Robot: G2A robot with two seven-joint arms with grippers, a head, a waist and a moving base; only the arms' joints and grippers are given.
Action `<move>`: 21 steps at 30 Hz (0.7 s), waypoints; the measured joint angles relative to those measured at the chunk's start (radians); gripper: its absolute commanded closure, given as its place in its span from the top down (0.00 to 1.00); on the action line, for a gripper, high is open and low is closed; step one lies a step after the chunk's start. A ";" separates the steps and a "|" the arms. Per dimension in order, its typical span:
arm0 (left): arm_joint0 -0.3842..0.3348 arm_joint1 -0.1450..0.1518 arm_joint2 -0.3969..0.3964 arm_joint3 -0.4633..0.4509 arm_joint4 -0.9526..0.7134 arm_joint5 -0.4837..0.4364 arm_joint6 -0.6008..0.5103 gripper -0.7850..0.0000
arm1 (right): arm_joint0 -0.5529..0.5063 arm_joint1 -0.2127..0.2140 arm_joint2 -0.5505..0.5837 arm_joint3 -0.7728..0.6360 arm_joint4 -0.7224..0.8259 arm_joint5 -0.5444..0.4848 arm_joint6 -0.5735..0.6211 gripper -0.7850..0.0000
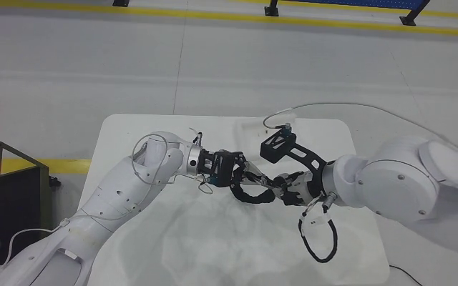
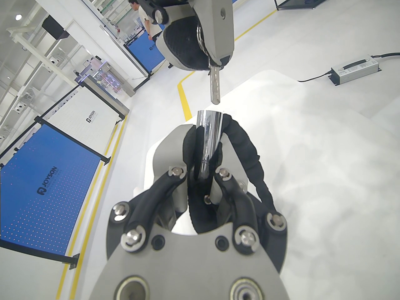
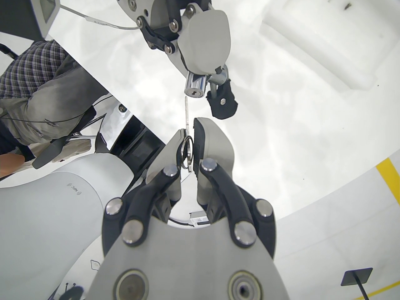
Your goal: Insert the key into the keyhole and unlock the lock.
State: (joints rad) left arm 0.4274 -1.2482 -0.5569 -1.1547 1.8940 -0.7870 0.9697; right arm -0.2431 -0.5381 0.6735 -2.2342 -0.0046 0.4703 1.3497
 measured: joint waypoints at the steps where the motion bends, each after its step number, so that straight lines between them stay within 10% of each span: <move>1: 0.000 0.000 0.000 0.000 0.000 0.000 0.000 0.00 | 0.008 0.001 -0.009 0.000 0.004 0.003 -0.003 0.00; 21: 0.004 -0.002 -0.006 0.006 -0.003 -0.005 0.009 0.00 | 0.162 0.020 -0.176 0.018 0.062 0.059 -0.058 0.00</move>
State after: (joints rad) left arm 0.4310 -1.2497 -0.5624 -1.1491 1.8910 -0.7922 0.9784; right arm -0.0806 -0.5183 0.4978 -2.2160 0.0574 0.5289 1.2912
